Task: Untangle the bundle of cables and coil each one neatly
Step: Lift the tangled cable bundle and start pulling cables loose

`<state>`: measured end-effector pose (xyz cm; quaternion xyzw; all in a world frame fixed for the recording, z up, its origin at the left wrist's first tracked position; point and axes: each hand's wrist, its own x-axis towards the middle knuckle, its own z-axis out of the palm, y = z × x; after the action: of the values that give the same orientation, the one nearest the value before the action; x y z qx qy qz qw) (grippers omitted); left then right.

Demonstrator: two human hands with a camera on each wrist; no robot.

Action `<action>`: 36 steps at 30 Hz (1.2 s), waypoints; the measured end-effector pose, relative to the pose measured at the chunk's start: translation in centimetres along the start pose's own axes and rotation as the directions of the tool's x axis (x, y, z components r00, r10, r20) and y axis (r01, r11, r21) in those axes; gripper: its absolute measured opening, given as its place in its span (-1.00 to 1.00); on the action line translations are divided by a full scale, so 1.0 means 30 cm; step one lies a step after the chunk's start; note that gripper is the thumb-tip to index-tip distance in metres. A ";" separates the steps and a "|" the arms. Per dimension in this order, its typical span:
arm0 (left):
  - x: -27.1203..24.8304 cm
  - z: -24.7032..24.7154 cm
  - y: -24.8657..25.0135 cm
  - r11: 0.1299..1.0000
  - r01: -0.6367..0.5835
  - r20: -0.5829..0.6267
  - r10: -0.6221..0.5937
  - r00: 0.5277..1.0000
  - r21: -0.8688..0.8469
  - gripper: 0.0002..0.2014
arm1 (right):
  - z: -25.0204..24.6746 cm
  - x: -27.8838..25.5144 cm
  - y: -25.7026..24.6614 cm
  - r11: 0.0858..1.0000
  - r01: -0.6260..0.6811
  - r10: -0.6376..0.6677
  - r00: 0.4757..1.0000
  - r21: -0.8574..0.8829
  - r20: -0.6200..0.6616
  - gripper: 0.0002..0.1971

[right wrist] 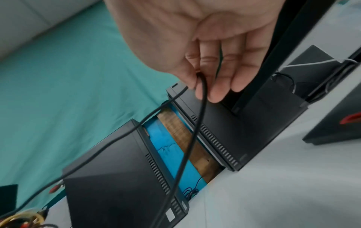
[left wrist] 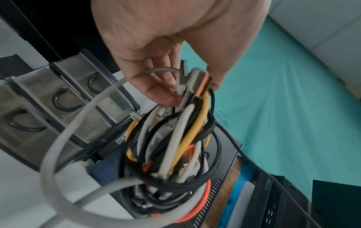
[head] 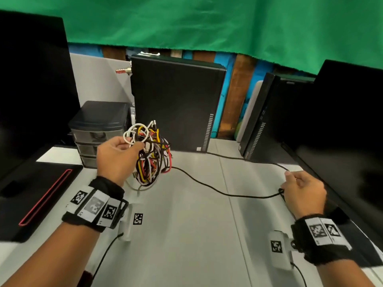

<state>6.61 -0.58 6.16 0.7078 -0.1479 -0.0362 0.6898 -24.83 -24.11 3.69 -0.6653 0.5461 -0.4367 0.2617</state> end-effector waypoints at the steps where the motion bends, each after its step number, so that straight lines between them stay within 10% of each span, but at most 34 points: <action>1: 0.001 0.001 0.002 1.000 0.000 -0.001 0.000 1.000 -0.016 -0.88 | 0.010 0.002 0.002 1.000 -0.017 0.016 1.000 -0.010 -0.008 -0.85; 8: 0.083 -0.082 0.007 0.995 0.064 -0.139 -0.075 0.987 -0.081 -0.84 | 0.016 0.050 0.056 0.986 -0.089 0.115 0.973 0.138 -0.200 -0.80; 12: 0.097 -0.106 0.024 0.989 0.061 -0.054 -0.069 0.996 -0.138 -0.81 | 0.020 0.027 0.031 0.991 -0.120 0.123 0.990 -0.056 0.065 -0.70; 15: 0.064 -0.068 0.051 0.984 0.041 0.021 -0.038 0.999 -0.175 -0.84 | 0.056 -0.052 -0.036 0.981 0.089 -0.057 0.982 -0.174 0.183 -0.38; 20: 0.017 0.002 0.046 0.891 0.341 0.317 -0.244 0.916 -0.300 -0.79 | 0.120 -0.260 -0.198 0.878 0.467 -0.476 0.824 0.108 0.308 -0.93; 23: -0.020 0.038 0.040 0.773 0.536 0.467 -0.357 0.809 -0.338 -0.68 | 0.165 -0.372 -0.264 0.898 0.316 -0.432 0.761 0.306 0.483 -0.87; 32: -0.159 0.109 -0.012 0.652 0.752 0.600 -0.563 0.568 -0.099 -0.74 | 0.257 -0.334 -0.271 0.913 -0.137 -0.054 0.893 0.384 0.447 -0.78; 36: -0.169 0.114 -0.022 0.841 0.515 0.592 -0.502 0.631 0.164 -0.34 | 0.246 -0.312 -0.208 0.941 -0.099 -0.063 0.888 0.324 0.455 -0.76</action>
<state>1.02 -2.55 4.59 0.6619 -0.1580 -0.4581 0.5719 -15.54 -14.45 2.52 -0.6893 0.3916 -0.3518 0.4977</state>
